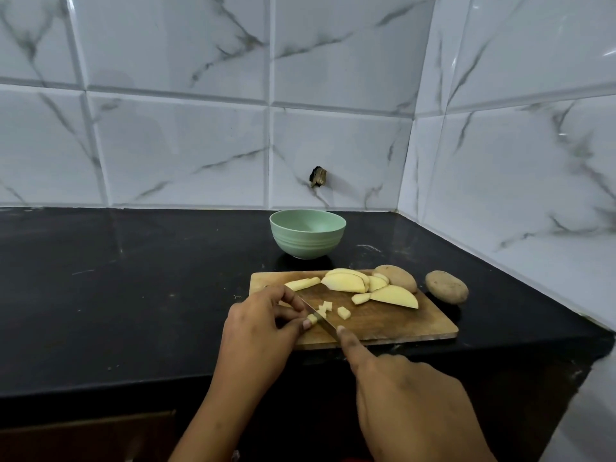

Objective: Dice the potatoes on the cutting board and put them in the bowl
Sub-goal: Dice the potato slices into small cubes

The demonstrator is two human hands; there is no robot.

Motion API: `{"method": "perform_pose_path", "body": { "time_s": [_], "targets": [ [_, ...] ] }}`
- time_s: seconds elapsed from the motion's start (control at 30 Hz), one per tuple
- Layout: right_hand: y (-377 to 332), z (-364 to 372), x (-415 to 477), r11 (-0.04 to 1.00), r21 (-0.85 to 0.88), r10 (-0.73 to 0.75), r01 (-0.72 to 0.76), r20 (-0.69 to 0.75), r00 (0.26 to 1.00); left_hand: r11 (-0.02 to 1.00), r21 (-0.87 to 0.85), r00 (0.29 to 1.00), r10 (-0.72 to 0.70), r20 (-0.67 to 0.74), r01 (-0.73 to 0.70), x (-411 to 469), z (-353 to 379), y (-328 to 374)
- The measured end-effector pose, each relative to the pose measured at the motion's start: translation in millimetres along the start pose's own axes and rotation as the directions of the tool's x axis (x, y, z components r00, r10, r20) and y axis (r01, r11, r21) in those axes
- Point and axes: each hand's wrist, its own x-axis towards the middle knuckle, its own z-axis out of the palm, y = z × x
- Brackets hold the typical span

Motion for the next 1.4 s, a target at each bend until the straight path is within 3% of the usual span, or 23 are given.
{"method": "perform_pose_path", "body": {
  "time_s": [0.17,0.3,0.53,0.67,0.97,1.07,1.23,1.4],
  "targets": [
    [6.6,1.4,-3.1,0.998,0.016,-0.052,0.054,-0.111,0.992,1.0,0.007,1.0,0.005,0.017,-0.005,0.0,-0.6,-2.6],
    [7.6,-2.5,-10.3,0.997,0.075,-0.036,0.036,-0.013,0.999,1.0,0.023,1.0,0.005,-0.011,-0.005,0.5,-0.4,-5.2],
    [6.8,-3.7,-10.2,0.993,0.081,-0.084,0.081,0.037,0.996,1.0,0.026,0.997,0.007,-0.072,-0.005,0.1,1.3,-4.9],
    [7.0,4.5,-11.4,0.994,0.048,-0.097,0.101,-0.08,0.992,1.0,0.028,0.996,0.016,-0.093,-0.013,-0.2,1.5,-5.5],
    [3.4,4.1,-6.6,0.995,0.053,-0.076,0.082,-0.107,0.991,1.0,0.026,0.998,-0.001,-0.069,0.003,1.3,-0.7,-4.1],
    [6.9,0.0,-14.9,0.986,0.161,-0.021,0.035,-0.087,0.996,0.997,0.07,1.0,-0.014,0.002,0.014,6.7,-6.4,-0.4],
    [25.6,3.8,-33.4,0.926,0.365,0.056,0.096,-0.384,0.922,0.985,0.168,0.966,-0.011,0.258,-0.033,30.3,-6.6,10.1],
    [54.6,10.7,-17.9,0.858,0.485,0.085,0.17,-0.461,0.883,0.951,0.282,0.897,-0.012,0.442,-0.126,49.7,-2.6,20.2]
  ]
}}
